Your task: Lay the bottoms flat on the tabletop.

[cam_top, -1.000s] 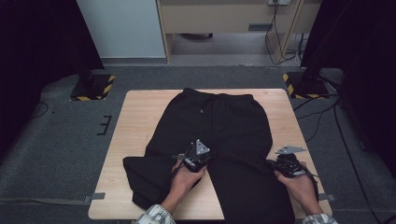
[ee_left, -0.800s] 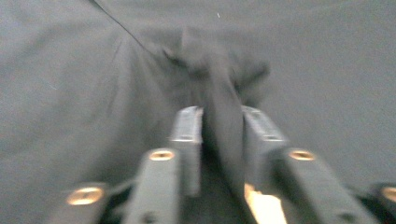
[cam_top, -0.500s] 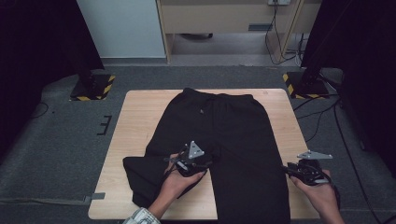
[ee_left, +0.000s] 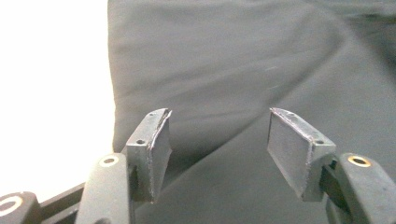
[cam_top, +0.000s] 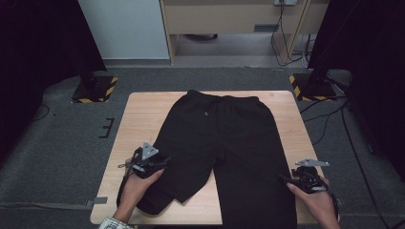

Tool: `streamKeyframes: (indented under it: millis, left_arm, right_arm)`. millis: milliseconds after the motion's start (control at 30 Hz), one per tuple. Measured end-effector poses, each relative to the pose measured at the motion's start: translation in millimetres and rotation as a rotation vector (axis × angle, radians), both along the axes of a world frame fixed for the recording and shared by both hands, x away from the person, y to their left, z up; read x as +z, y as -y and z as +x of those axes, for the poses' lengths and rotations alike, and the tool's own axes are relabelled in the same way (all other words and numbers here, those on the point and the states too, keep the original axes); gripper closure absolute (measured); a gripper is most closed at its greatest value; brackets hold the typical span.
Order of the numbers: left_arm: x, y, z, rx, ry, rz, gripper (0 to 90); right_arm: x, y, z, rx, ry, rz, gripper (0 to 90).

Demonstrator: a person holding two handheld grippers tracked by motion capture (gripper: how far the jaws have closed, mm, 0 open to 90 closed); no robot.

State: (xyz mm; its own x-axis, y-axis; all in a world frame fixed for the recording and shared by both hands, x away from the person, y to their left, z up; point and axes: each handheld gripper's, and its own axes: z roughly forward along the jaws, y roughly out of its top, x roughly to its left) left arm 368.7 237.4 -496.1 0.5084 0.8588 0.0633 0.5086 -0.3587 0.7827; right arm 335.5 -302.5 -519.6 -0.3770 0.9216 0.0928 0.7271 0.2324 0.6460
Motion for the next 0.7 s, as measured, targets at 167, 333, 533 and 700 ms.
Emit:
streamKeyframes:
  millis: [167, 333, 533, 700]
  left_arm:
    - [-3.8, -28.2, 0.0, 0.071, 0.0, -0.008, 38.3]
    - [-11.6, -42.2, 0.4, 0.105, -0.022, -0.015, 38.9]
    - [-15.2, -36.3, -3.7, 0.084, -0.046, 0.001, 39.0]
    - [-13.4, -33.3, -13.8, 0.063, -0.045, -0.011, 38.4]
  right_arm:
    - [1.5, -10.4, -11.7, 0.039, -0.015, -0.036, 47.1]
    - [3.5, -16.5, -22.1, 0.08, -0.015, -0.074, 75.4]
    - [2.7, -3.5, -7.7, 0.061, -0.022, -0.037, 89.6]
    - [2.6, 16.0, 12.3, -0.023, -0.015, -0.056, 89.6]
